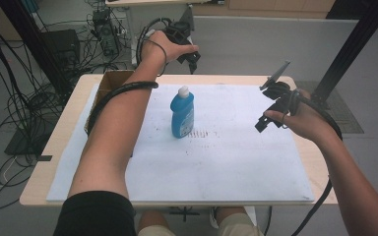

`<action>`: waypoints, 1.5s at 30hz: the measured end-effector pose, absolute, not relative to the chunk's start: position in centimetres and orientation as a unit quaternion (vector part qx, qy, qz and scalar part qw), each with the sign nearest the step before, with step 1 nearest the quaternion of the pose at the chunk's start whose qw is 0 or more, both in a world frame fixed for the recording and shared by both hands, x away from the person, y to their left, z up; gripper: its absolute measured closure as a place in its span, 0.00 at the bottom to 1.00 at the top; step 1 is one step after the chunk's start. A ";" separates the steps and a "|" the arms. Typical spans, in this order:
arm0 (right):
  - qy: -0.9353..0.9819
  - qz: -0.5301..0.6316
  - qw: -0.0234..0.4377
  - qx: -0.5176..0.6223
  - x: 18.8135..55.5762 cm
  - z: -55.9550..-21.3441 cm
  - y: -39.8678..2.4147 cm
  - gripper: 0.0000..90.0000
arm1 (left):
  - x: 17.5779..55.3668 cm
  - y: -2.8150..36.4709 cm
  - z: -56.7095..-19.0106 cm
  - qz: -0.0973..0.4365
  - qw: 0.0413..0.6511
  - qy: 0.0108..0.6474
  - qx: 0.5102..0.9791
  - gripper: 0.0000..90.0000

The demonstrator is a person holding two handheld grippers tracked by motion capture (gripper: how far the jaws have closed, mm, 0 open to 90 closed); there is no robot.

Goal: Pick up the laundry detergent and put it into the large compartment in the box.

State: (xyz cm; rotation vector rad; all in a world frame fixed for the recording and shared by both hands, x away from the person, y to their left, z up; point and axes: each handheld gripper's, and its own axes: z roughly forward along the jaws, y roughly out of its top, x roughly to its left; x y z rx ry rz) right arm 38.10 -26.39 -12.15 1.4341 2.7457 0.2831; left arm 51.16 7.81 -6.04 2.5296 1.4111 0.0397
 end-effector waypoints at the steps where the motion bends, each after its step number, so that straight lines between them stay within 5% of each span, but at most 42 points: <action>1: 0.882 0.091 0.015 0.462 38.1 -12.2 -26.4 0.11 | 51.1 7.8 -6.0 0.014 0.122 0.482 0.868 0.06; 45: 0.883 0.095 0.019 0.460 37.2 -12.0 -26.4 0.11 | 50.0 5.4 -9.3 -0.001 0.082 0.438 0.895 0.06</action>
